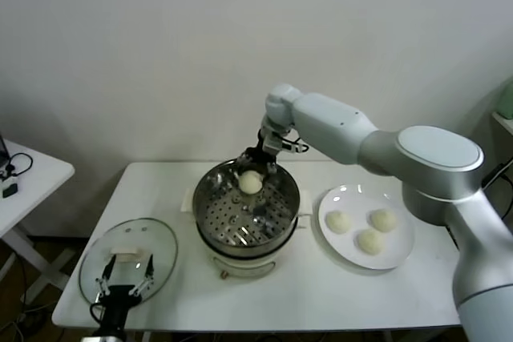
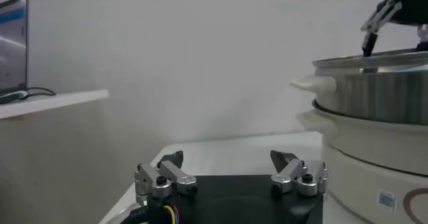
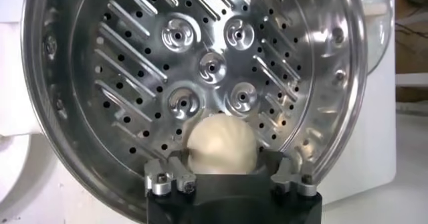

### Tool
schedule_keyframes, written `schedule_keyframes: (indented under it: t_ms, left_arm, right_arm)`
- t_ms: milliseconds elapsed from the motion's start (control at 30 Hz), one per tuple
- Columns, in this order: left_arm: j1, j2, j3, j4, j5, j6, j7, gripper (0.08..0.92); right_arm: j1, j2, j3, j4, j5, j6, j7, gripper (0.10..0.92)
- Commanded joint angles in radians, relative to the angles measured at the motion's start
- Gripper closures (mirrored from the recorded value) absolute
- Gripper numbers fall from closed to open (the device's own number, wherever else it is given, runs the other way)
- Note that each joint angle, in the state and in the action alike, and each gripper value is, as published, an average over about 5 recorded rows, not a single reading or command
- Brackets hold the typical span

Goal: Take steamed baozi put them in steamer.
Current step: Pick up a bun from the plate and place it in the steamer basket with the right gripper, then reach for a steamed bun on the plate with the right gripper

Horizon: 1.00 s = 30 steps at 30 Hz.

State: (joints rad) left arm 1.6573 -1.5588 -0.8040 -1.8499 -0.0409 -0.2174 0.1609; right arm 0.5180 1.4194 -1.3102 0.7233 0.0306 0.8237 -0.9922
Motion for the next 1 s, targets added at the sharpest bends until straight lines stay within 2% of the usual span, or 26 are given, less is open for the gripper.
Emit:
schedule_keyframes:
  t_ms: [33,167,233,367,567,733,1000]
  left_arm:
    - [0.002,-0.002,0.0,-0.005,0.002,0.0,0.0,0.177]
    - [0.01,-0.004,0.0,-0.011,0.003,-0.003,-0.001,0.177]
    - [0.016,-0.004,0.0,-0.013,0.003,-0.005,-0.001,0.177]
    - [0.02,-0.002,-0.001,-0.012,0.0,-0.011,-0.002,0.177]
    - [0.014,-0.003,0.0,-0.012,-0.004,-0.012,-0.004,0.177]
    - [0.005,-0.006,0.002,-0.014,-0.004,-0.007,-0.003,0.177]
    - [0.005,-0.006,-0.001,-0.009,-0.004,-0.006,-0.003,0.177]
  right_arm:
    - [0.116,-0.058,-0.096,0.044,0.211,0.049,-0.026,0.204]
    - [0.22,-0.142,-0.213,0.066,0.385,-0.056,-0.057,0.203]
    - [0.273,-0.211,-0.298,0.102,0.478,-0.227,-0.073,0.202]
    - [0.338,-0.351,-0.452,0.179,0.526,-0.579,-0.054,0.203]
    - [0.322,-0.506,-0.521,0.343,0.645,-0.93,0.045,0.203]
    - [0.257,-0.556,-0.527,0.457,0.695,-1.052,0.138,0.203]
    - [0.151,-0.539,-0.505,0.453,0.681,-1.111,0.2,0.203]
